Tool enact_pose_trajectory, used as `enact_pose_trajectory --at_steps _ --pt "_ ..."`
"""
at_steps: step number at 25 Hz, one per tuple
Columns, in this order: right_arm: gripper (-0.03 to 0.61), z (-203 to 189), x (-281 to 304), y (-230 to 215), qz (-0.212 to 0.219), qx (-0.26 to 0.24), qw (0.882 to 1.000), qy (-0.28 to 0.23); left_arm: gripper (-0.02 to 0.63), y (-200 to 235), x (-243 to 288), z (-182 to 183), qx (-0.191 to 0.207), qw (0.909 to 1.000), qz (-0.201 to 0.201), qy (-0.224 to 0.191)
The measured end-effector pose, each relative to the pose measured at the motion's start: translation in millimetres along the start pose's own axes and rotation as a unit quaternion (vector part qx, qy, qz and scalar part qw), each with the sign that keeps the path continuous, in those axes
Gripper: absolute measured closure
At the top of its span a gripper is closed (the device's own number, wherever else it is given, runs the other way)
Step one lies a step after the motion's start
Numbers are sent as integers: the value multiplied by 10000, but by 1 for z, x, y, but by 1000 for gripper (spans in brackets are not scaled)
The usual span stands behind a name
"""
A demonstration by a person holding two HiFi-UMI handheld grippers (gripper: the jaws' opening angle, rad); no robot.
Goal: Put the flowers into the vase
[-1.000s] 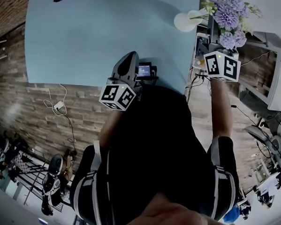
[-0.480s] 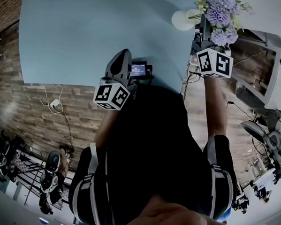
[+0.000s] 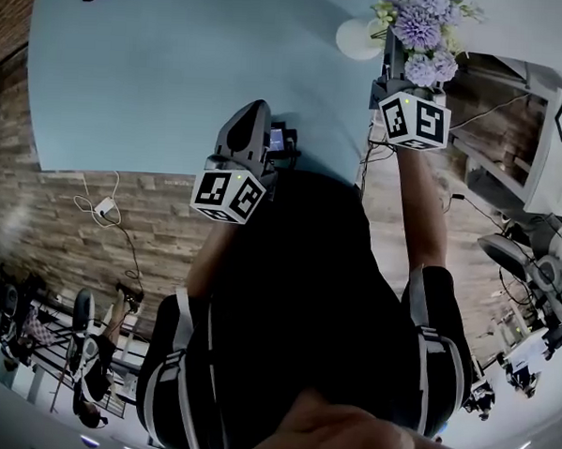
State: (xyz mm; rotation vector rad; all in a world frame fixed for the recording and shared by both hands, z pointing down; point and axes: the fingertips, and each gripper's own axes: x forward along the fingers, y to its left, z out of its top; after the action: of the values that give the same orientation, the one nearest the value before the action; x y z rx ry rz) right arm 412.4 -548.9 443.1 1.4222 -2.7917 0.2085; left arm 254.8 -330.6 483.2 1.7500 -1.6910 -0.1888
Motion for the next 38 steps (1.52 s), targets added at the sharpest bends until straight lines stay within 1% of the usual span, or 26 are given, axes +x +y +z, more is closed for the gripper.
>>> enact_pose_trajectory --at_steps 4,7,12,16,19,24,29,35,38 --pt "446 -5 1 5 24 -162 9998 98 595 -4 1 3 -5 10000 -30 32" --pt "446 -15 3 9 54 -302 9994 175 595 -2 3 0 -26 10000 -36 56" --pt "446 -26 -6 4 41 -555 9979 321 595 -14 1 -3 -4 10000 -44 58" --pt "446 -43 0 10 95 -710 9963 470 595 -5 3 -4 -22 10000 -32 66" --pt "444 -48 -1 14 190 -757 9955 533 595 -4 0 -5 -19 10000 -46 60" --pt "405 -48 -2 8 298 -530 9966 553 595 -7 3 -6 -4 9999 -78 72" --pt "338 -50 -4 9 487 -274 9960 693 595 -8 1 -4 24 9999 -137 44" --pt "274 -59 -9 14 794 -226 9918 971 595 -7 -1 -7 27 9997 -232 26" --pt "258 -66 -10 17 932 -280 9877 1220 595 -6 -4 -7 27 9996 -283 0"
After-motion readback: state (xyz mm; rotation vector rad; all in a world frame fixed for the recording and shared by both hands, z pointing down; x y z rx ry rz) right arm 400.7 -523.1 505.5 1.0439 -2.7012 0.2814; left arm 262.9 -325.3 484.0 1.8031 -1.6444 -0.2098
